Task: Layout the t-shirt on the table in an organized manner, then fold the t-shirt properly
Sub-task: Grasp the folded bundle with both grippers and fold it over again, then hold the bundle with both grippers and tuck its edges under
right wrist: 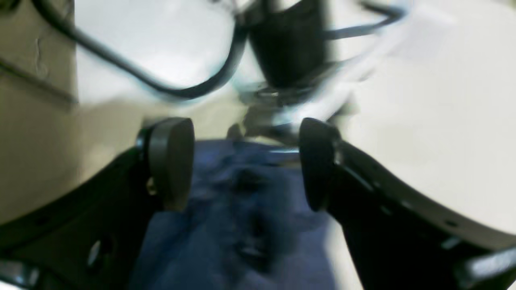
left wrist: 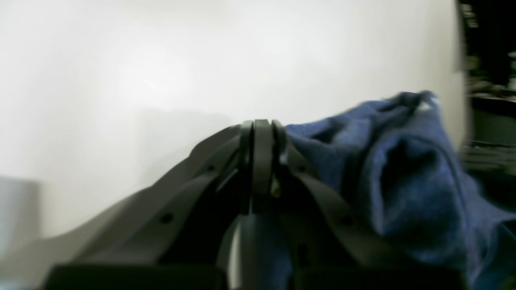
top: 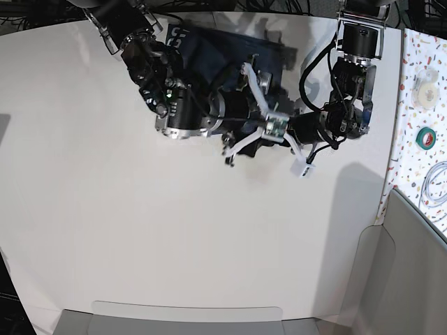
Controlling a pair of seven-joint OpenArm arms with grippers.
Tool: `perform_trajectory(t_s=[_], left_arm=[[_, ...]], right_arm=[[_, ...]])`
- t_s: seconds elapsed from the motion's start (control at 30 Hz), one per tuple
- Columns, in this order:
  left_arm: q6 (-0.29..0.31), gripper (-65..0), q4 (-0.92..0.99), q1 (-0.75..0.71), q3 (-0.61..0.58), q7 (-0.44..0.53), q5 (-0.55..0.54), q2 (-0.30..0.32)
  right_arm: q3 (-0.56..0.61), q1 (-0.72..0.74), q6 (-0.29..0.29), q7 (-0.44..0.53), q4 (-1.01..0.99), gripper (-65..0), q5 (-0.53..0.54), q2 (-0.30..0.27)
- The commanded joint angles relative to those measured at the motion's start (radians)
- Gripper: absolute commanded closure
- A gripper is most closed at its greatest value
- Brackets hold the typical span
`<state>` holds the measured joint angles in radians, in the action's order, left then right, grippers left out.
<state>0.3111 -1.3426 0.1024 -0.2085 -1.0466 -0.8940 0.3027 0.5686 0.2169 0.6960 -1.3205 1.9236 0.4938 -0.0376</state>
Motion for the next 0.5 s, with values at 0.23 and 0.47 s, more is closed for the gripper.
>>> perform_trajectory(t_s=[0.23,0.47], left_arm=[[-0.010,-0.5,-0.286,-0.049,0.188,-0.149,0.028,0.053],[-0.010,-14.9,-0.604,-0.137,0.212,-0.237,0.026,0.053]], right_arm=[[-0.485,-0.075,0.002,0.097,0.017,-40.6,-0.002,-0.003],[-0.738,-0.201,0.002,0.092,-0.074,-35.2,-0.002,-0.012]])
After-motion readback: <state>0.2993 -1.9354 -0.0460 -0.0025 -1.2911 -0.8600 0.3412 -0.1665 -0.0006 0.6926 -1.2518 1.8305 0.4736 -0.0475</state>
